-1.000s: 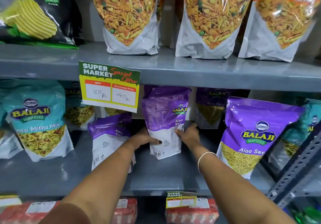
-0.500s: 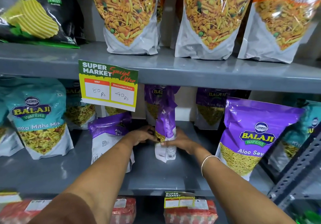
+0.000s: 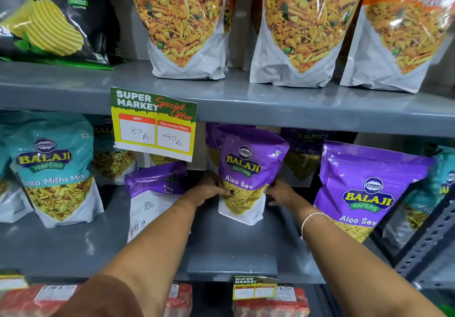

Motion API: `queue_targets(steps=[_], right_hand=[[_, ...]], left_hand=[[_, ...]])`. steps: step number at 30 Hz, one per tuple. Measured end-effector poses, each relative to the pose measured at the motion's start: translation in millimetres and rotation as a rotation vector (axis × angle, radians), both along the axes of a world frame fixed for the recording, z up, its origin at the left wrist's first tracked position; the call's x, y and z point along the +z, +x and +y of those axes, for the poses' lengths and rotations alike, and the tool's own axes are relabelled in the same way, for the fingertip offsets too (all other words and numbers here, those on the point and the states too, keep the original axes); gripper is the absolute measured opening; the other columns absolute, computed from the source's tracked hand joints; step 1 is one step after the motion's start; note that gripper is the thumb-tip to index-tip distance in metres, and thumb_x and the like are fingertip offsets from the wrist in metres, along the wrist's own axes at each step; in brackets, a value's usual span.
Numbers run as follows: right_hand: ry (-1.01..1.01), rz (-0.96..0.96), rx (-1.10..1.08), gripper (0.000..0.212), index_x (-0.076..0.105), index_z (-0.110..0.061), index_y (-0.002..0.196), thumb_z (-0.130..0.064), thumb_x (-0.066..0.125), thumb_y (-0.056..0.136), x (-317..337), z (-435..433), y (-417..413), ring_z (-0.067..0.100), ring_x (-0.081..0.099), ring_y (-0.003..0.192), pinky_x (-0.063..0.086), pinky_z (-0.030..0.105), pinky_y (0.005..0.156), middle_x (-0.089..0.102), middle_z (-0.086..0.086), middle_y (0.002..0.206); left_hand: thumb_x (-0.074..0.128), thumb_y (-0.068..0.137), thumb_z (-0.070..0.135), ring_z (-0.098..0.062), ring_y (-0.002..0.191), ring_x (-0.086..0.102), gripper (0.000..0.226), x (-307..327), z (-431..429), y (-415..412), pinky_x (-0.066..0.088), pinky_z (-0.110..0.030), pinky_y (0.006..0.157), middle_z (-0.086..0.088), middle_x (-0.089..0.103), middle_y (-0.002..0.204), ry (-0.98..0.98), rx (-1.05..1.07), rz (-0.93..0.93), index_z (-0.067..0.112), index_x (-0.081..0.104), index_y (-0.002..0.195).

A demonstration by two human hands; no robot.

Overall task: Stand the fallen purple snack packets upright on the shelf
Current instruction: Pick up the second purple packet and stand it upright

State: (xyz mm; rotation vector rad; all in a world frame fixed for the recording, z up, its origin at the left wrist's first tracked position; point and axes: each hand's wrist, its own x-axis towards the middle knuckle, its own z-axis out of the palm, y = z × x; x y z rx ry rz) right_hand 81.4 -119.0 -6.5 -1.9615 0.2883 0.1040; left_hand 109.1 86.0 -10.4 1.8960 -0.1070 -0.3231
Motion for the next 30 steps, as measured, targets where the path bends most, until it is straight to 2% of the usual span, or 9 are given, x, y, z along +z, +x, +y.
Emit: queue_targets(steps=[2, 4, 7, 10, 13, 16, 23, 27, 30], right_hand=[[0.091, -0.065, -0.062, 0.018, 0.053, -0.011, 0.098, 0.002, 0.049, 0.086, -1.9, 4.7, 0.7, 0.025, 0.053, 0.089, 0.049, 0.033, 0.063, 0.058, 0.013, 0.099], [0.186, -0.091, -0.027, 0.029, 0.054, -0.009, 0.092, 0.016, 0.045, 0.082, -3.4, 8.6, 0.1, 0.022, 0.054, 0.083, 0.051, 0.025, 0.063, 0.059, 0.009, 0.085], [0.336, -0.076, 0.125, 0.052, 0.050, -0.007, 0.111, 0.029, 0.050, 0.074, -6.9, 7.9, -3.0, 0.021, 0.059, 0.093, 0.053, 0.010, 0.055, 0.062, 0.009, 0.098], [0.390, -0.070, 0.266, 0.054, 0.052, -0.014, 0.108, 0.025, 0.059, 0.071, -10.7, 5.4, -2.8, 0.023, 0.061, 0.101, 0.059, 0.020, 0.074, 0.062, 0.012, 0.111], [0.373, -0.089, 0.255, 0.055, 0.053, -0.021, 0.106, 0.018, 0.067, 0.069, -12.3, 3.8, -0.7, 0.032, 0.057, 0.115, 0.048, 0.042, 0.100, 0.060, 0.016, 0.122], [0.340, -0.120, 0.177, 0.059, 0.048, -0.024, 0.109, 0.010, 0.074, 0.068, -9.7, 2.0, 0.7, 0.031, 0.057, 0.118, 0.043, 0.045, 0.105, 0.059, 0.016, 0.127], [0.354, -0.166, 0.073, 0.072, 0.045, -0.014, 0.126, -0.004, 0.080, 0.065, -15.9, 14.1, 1.6, 0.031, 0.063, 0.110, 0.052, 0.044, 0.096, 0.063, 0.016, 0.125], [0.377, -0.147, 0.058, 0.068, 0.043, -0.018, 0.126, -0.008, 0.077, 0.067, -13.6, 18.7, -5.1, 0.019, 0.068, 0.092, 0.057, 0.019, 0.059, 0.067, 0.006, 0.110], [0.333, -0.096, 0.063, 0.058, 0.041, -0.028, 0.118, -0.011, 0.074, 0.074, -7.7, 21.1, -18.5, 0.006, 0.066, 0.083, 0.052, 0.016, 0.050, 0.066, -0.005, 0.101]], left_hand=[[0.074, 0.071, -0.005, -0.028, 0.128, 0.047, 0.079, -0.4, -2.1, 1.8, 0.040, -0.029, 0.099, -0.013, 0.050, 0.134, -0.001, 0.025, -0.009, -0.002, 0.030, 0.137], [0.075, 0.070, -0.004, -0.030, 0.127, 0.049, 0.077, -2.9, -2.9, 3.1, 0.041, -0.027, 0.096, -0.017, 0.050, 0.139, 0.005, -0.004, -0.006, 0.000, 0.036, 0.136], [0.073, 0.073, -0.004, -0.032, 0.125, 0.052, 0.064, -6.7, -2.1, 1.6, 0.041, -0.025, 0.092, -0.019, 0.054, 0.136, -0.013, -0.030, 0.003, -0.001, 0.046, 0.131], [0.072, 0.073, -0.003, -0.032, 0.125, 0.052, 0.063, -5.2, -2.6, 0.2, 0.041, -0.026, 0.092, -0.019, 0.054, 0.135, -0.029, -0.065, 0.008, 0.000, 0.046, 0.131], [0.072, 0.074, -0.002, -0.029, 0.123, 0.053, 0.064, -1.5, -1.9, 0.9, 0.042, -0.028, 0.092, -0.014, 0.055, 0.134, -0.029, -0.120, 0.030, 0.002, 0.044, 0.132], [0.072, 0.075, -0.001, -0.021, 0.117, 0.053, 0.065, 2.4, 0.1, 3.1, 0.041, -0.029, 0.091, -0.006, 0.056, 0.127, -0.052, -0.132, 0.041, 0.003, 0.043, 0.133], [0.082, 0.056, 0.008, -0.027, 0.115, 0.058, 0.083, -7.6, -4.7, 6.1, 0.047, -0.032, 0.095, -0.018, 0.059, 0.130, -0.157, -0.102, 0.002, 0.001, 0.047, 0.131], [0.085, 0.042, 0.029, -0.027, 0.115, 0.061, 0.097, -21.9, -5.1, 12.9, 0.049, -0.036, 0.098, -0.016, 0.063, 0.127, -0.156, -0.056, -0.047, 0.004, 0.049, 0.128], [0.085, 0.047, 0.026, -0.026, 0.111, 0.062, 0.090, -22.1, -4.5, 3.4, 0.053, -0.032, 0.093, -0.015, 0.063, 0.126, -0.155, -0.067, -0.060, 0.005, 0.050, 0.127]])
